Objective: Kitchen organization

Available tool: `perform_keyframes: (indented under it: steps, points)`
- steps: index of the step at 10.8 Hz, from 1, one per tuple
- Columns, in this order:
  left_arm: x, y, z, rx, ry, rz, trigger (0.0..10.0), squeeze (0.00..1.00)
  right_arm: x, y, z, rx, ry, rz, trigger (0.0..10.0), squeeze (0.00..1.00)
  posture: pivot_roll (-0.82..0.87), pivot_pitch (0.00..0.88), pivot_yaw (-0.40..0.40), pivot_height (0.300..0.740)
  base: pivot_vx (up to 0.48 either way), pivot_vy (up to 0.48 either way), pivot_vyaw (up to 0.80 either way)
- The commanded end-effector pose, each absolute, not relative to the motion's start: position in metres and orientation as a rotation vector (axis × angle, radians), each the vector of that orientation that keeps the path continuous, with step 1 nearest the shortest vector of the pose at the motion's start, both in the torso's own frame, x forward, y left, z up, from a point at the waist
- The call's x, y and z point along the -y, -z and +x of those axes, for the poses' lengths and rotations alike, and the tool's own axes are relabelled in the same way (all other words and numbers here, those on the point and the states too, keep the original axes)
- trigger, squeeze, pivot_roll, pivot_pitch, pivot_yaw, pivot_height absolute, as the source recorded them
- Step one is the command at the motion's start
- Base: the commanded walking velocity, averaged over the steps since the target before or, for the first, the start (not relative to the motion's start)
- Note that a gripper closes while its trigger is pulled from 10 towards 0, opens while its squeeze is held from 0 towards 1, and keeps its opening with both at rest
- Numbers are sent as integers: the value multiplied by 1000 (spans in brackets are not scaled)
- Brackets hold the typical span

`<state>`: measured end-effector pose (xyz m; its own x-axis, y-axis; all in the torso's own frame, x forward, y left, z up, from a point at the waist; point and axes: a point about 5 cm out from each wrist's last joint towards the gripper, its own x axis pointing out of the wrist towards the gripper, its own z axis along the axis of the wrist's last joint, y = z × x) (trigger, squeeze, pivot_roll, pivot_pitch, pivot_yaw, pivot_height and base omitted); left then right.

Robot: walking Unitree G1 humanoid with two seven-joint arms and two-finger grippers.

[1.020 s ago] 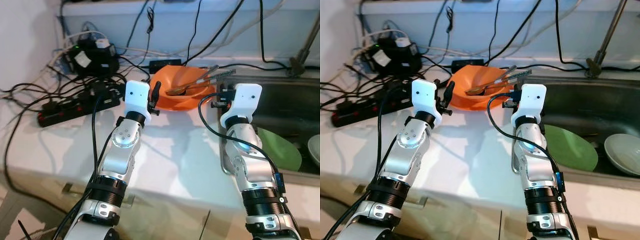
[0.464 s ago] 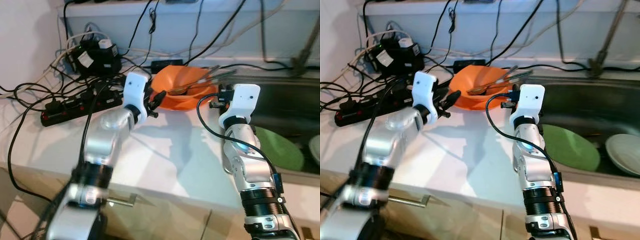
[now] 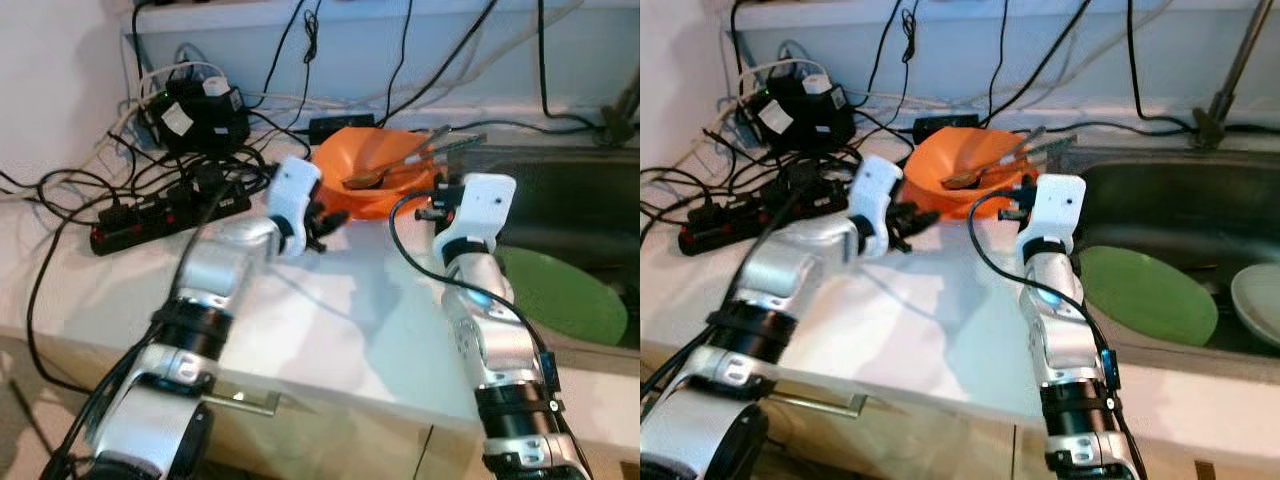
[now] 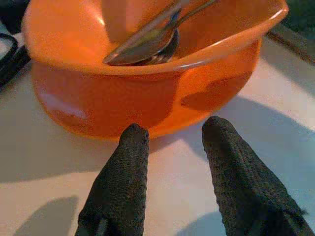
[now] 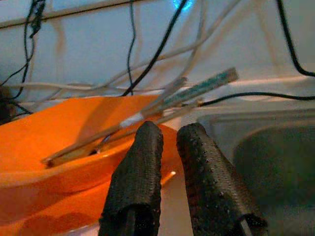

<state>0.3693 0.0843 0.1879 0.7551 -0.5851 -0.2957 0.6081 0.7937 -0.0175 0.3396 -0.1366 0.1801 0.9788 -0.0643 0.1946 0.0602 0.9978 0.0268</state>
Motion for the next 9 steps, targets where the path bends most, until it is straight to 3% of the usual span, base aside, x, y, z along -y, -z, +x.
perform_keyframes:
  steps: [1, 9]
  points:
    - [-84, -196, 371, -288, 658, 100, 10000, 0, 139, -185, 338, 223, 81, 14, 10000, 0, 27, 14, 185, 740, 0, 0, 0]
    - [-44, -191, 397, -278, 588, 76, 10000, 0, 168, -192, 335, 250, 162, -29, 10000, 0, -22, 33, 201, 740, 0, 0, 0]
